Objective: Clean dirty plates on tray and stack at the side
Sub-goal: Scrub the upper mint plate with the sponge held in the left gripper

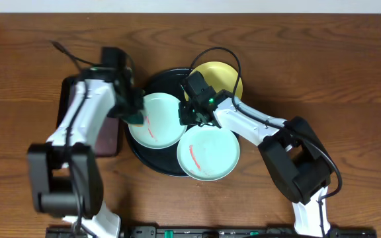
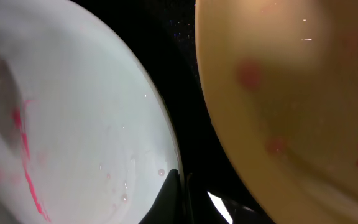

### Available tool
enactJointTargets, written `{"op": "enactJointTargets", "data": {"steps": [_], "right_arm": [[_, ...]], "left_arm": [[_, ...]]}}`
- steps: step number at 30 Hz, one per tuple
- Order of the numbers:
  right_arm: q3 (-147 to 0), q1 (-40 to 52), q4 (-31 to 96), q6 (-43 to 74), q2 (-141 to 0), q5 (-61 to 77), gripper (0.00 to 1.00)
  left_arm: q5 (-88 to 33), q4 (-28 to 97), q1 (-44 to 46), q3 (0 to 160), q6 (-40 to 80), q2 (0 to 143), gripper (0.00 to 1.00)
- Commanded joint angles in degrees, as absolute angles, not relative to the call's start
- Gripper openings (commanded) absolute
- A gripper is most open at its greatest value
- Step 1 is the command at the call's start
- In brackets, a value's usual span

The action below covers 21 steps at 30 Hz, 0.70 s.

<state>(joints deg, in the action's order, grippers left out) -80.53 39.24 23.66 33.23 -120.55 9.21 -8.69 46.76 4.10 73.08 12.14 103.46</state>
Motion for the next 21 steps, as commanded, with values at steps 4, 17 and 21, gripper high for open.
{"op": "enactJointTargets", "data": {"steps": [4,17,21], "right_arm": [[-81.23,39.03,23.55,32.12,-121.62,9.93,0.01],[-81.23,38.98,23.53,32.14,-121.62,9.93,0.01],[-81.23,38.98,23.51,32.14,-121.62,9.93,0.01]], "left_arm": [[-7.97,45.98,7.88,71.09,20.32,109.84,0.07],[-33.36,45.69,9.21,71.11,1.50,110.69,0.07],[-20.84,43.75,8.91,71.11,8.86,110.69,0.07]]}}
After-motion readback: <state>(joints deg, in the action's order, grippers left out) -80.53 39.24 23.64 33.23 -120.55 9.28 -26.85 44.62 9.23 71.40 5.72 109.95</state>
